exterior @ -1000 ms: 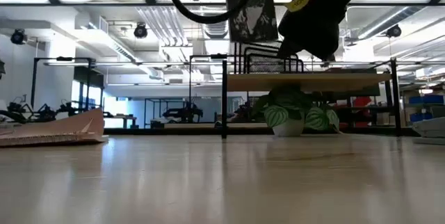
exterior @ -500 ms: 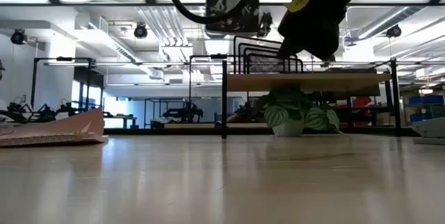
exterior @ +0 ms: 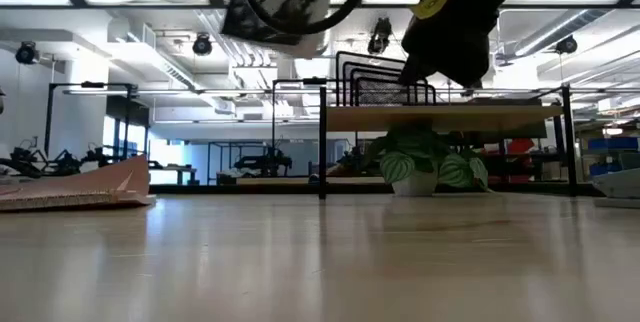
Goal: Stock shelves
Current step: Remove the black book from the black desk organizer on the shelf
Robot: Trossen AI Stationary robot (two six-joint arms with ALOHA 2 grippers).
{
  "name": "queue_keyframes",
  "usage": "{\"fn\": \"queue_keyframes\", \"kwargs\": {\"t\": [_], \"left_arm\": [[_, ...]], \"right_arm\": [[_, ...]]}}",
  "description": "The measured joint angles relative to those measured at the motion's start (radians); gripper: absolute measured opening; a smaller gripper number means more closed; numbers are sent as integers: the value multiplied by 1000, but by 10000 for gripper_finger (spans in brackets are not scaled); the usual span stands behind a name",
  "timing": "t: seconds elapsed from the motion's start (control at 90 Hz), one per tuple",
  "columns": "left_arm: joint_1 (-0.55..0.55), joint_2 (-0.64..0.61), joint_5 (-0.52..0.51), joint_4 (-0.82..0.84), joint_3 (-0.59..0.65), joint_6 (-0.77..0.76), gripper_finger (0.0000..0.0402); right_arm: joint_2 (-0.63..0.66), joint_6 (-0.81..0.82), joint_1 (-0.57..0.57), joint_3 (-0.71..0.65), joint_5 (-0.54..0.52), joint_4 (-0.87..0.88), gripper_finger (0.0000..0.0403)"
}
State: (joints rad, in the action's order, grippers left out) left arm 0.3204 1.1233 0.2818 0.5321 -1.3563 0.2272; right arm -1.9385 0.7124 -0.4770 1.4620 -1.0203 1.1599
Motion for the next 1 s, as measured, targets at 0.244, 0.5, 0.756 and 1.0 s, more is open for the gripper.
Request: {"fn": "queue_keyframes", "kwargs": {"t": [0.244, 0.5, 0.756, 1.0], "left_arm": [[-84, 23, -4, 209, 29, -89, 45], [-178, 32, -5, 351, 65, -264, 45], [-250, 32, -48, 547, 78, -408, 45], [-253, 32, -122, 628, 156, -559, 45]], "right_arm": [[0, -79, 10, 0, -3, 14, 53], [0, -140, 38, 0, -34, 14, 67], [0, -190, 66, 0, -64, 10, 62], [0, -197, 99, 0, -83, -5, 46]]}}
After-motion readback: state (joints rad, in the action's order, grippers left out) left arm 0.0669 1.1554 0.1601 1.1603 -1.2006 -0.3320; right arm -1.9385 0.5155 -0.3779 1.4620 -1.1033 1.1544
